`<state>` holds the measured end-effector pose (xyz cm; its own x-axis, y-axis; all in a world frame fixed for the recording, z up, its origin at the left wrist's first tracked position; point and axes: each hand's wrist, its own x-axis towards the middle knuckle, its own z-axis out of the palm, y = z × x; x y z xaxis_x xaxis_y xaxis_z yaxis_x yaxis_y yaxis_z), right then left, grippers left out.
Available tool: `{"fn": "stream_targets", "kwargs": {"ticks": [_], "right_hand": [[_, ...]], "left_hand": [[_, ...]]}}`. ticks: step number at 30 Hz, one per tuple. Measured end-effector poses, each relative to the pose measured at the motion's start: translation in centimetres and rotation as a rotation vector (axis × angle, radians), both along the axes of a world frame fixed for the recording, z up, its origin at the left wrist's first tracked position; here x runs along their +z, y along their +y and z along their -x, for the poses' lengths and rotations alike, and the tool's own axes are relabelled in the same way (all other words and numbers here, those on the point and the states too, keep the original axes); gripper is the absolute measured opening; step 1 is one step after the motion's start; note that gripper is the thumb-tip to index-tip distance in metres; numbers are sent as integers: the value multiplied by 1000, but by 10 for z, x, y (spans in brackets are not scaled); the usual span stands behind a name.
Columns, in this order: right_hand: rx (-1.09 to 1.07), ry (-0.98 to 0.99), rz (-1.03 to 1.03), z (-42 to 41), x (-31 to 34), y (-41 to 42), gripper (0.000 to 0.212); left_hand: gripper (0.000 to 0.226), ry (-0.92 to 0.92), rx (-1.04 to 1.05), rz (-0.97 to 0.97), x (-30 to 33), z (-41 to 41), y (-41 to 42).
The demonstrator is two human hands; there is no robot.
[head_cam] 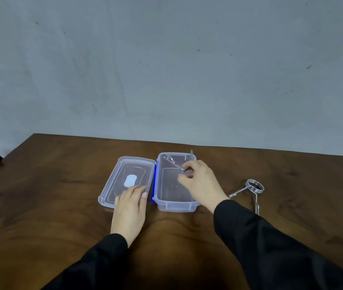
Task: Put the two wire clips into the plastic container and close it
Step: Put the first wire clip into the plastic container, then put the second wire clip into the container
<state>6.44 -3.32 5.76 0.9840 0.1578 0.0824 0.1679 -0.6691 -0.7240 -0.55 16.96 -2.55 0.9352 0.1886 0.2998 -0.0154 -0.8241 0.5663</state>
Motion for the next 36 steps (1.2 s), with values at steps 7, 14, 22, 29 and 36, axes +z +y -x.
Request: {"fn": "stream_targets", "kwargs": {"ticks": [7,14,22,29,36], "right_hand": [[34,148,224,-14,-27,34,23],[51,213,434,-25,-46,40,33],[-43,-89,418,-19,-17,13,31],[-756,64,315,-16,-49,-106,73],[-841,373,294,-17,-71,-123,116]], "left_hand": [[26,53,3,-158,-21,-3,1],[27,54,-20,-235,-21,-3,0],[31,71,-10,-238,-22,-3,0],[29,54,-23,-267,-26,-8,-1],[29,48,-18,-268,-24,-8,-3]]}}
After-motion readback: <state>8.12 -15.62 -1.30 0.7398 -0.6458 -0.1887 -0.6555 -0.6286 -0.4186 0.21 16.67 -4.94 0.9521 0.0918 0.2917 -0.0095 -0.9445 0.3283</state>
